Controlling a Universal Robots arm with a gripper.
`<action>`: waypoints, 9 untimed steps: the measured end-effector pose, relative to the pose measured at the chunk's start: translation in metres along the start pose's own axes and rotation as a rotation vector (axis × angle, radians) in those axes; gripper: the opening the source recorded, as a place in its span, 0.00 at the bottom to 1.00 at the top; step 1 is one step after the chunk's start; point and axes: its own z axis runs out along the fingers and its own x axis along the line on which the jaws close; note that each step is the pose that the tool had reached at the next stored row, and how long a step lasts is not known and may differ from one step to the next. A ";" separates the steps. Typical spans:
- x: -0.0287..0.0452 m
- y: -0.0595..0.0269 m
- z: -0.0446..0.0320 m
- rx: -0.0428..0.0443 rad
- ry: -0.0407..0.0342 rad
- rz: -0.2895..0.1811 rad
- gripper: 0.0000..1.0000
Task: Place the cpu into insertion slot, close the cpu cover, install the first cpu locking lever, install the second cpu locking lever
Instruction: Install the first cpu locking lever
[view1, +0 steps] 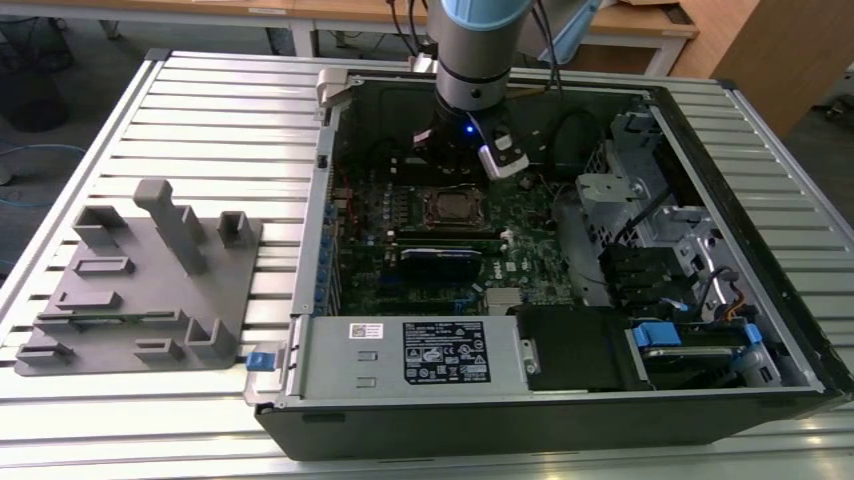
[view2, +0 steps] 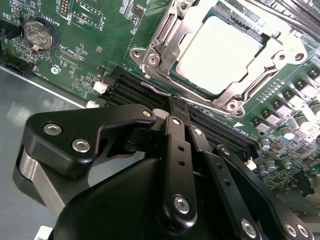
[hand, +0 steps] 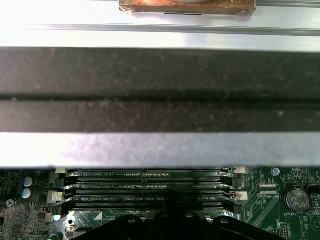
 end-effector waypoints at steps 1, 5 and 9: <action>0.0000 0.0000 0.0000 0.0001 0.0000 0.000 0.11; -0.0007 0.0001 0.0000 0.0001 0.0001 0.000 0.11; -0.0023 0.0001 0.0001 0.0000 0.0001 0.000 0.11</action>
